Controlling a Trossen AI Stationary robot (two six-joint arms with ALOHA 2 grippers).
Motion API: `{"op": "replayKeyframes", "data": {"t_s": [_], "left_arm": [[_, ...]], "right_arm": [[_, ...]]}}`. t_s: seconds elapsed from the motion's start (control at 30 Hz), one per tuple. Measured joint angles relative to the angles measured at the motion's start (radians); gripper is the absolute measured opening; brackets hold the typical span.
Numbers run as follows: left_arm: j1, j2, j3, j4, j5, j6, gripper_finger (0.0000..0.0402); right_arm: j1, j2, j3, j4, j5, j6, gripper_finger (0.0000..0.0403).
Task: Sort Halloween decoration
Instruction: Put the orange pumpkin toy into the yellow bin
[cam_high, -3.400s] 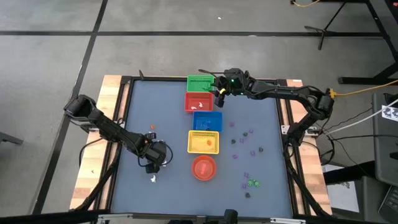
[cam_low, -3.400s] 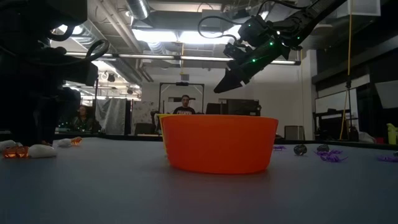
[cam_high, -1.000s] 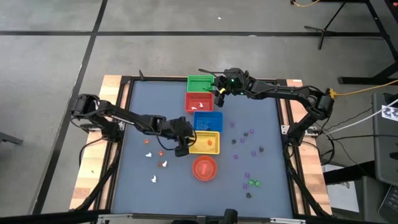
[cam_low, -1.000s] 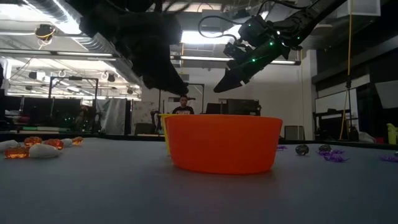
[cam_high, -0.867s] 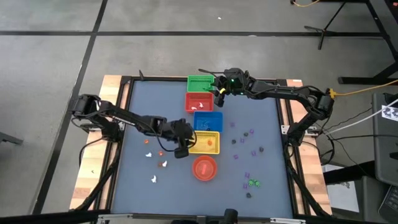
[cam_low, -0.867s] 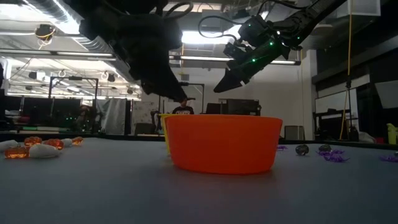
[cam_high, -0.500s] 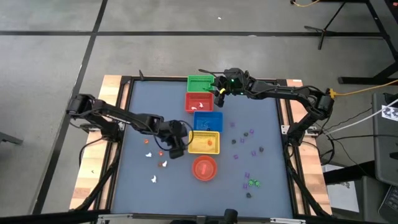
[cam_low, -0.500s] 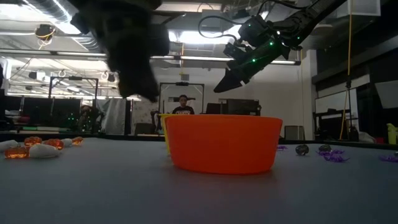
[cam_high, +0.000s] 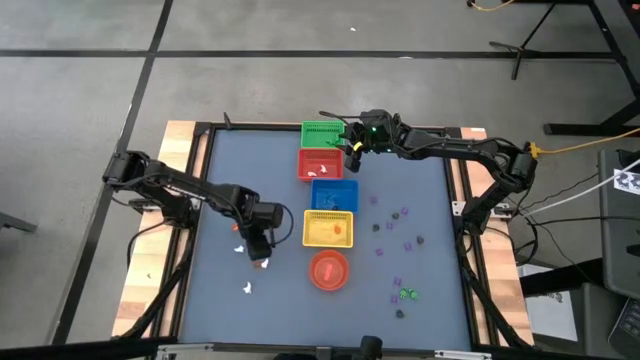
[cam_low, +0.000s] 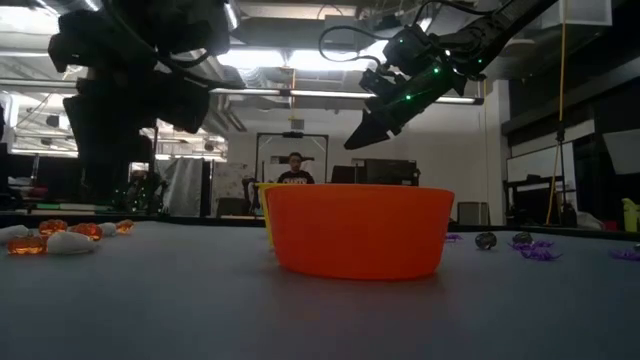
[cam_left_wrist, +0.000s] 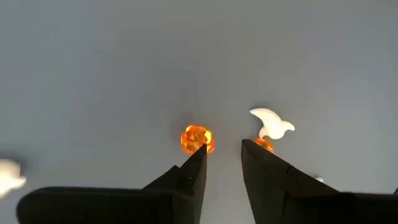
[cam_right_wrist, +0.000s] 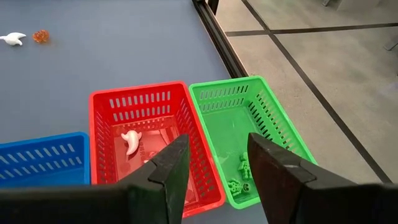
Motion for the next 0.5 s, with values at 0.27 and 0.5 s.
{"op": "replayKeyframes", "data": {"t_s": [0.27,0.5], "left_arm": [[-0.030,0.000,0.000,0.001,-0.037,-0.114,0.0126],[-0.077,0.000,-0.001,0.002,-0.129,-0.125,0.0160]], "right_arm": [[0.000,0.000,0.000,0.000,0.000,0.000,0.0160],[0.000,0.000,0.000,0.000,0.000,0.000,0.0160]]}}
